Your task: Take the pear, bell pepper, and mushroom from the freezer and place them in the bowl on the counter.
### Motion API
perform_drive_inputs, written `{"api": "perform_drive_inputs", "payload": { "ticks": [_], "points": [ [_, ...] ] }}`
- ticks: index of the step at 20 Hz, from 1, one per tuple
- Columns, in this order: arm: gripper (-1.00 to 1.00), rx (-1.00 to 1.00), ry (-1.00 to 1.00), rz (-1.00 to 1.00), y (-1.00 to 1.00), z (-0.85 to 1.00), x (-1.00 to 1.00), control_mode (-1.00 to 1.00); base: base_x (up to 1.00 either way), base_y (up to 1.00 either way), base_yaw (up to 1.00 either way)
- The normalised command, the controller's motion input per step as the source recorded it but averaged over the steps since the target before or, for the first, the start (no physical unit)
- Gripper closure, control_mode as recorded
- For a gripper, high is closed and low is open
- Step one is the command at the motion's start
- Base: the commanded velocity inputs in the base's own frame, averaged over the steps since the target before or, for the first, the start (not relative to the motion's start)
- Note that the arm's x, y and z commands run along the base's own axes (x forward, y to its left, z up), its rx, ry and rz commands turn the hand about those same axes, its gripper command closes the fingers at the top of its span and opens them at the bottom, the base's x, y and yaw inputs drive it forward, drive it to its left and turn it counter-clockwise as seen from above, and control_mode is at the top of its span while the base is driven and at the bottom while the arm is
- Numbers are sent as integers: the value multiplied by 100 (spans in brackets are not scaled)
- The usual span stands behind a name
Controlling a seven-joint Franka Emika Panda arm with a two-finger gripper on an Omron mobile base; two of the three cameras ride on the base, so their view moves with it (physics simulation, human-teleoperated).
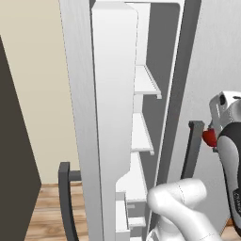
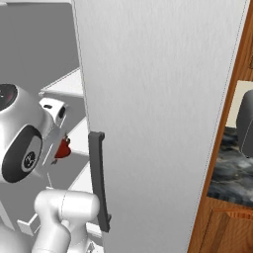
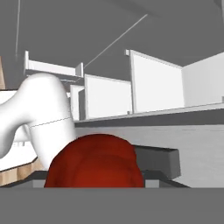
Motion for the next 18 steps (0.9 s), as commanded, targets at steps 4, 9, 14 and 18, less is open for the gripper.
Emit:
{"api": "perform_drive_inputs", "payload": {
  "ticks": [4,9,14,18],
  "points": [
    [100,5,0,3,0,0,-11,-100,0,0,0],
    [100,1,0,0,-3,0,-14,100,-42,-45,0],
    [100,0,0,0,0,0,0,100,-84,-100,-2],
    [100,0,0,0,0,0,0,100,-39,-100,-7]
  ]
}}
